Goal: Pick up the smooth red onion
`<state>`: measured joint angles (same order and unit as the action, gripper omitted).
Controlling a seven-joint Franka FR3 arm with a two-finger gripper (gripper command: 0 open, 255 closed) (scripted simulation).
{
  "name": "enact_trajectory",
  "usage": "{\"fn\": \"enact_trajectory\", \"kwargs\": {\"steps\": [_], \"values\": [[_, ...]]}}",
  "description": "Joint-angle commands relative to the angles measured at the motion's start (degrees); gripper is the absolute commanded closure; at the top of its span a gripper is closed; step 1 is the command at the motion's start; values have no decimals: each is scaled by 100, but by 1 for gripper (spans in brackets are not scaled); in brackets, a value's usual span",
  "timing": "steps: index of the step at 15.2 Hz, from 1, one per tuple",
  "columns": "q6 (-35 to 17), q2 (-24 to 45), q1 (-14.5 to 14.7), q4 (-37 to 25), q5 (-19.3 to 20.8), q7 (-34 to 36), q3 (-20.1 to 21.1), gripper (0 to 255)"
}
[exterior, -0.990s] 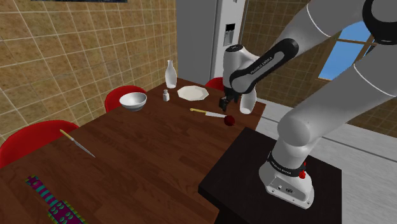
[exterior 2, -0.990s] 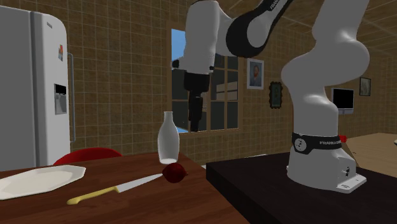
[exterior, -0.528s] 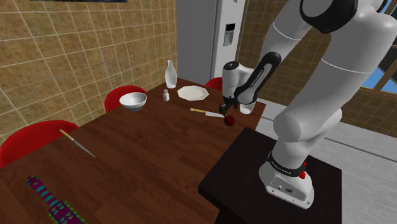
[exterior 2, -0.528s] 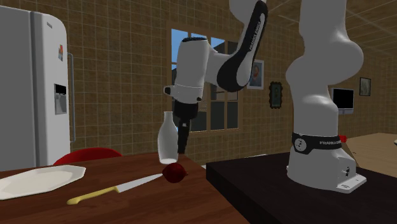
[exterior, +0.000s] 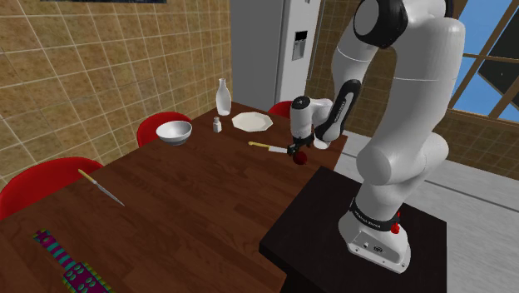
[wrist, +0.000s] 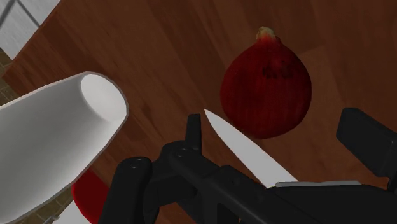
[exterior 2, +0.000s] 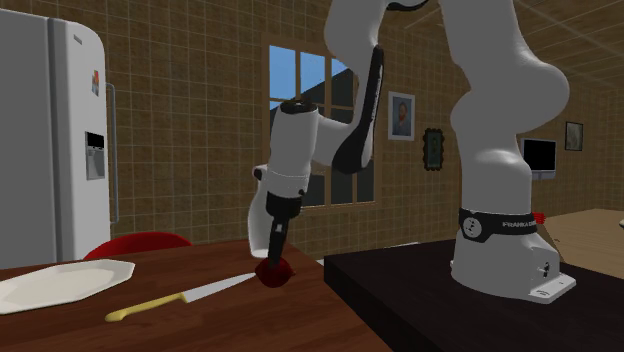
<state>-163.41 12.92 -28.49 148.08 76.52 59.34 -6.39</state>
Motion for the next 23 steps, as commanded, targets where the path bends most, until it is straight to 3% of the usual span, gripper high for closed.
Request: {"fn": "enact_trajectory", "kwargs": {"steps": [1, 4, 6, 7, 16, 23], "values": [[-62, 222, 27, -125, 332, 334, -60, 0], [-133, 534, 78, -296, 768, 808, -122, 0], [-145, 594, 86, -330, 851, 898, -132, 0], [-146, 585, 82, -324, 845, 887, -134, 255], [-144, 593, 86, -330, 851, 898, -131, 255], [33, -133, -24, 56, -184, -209, 16, 255]]}}
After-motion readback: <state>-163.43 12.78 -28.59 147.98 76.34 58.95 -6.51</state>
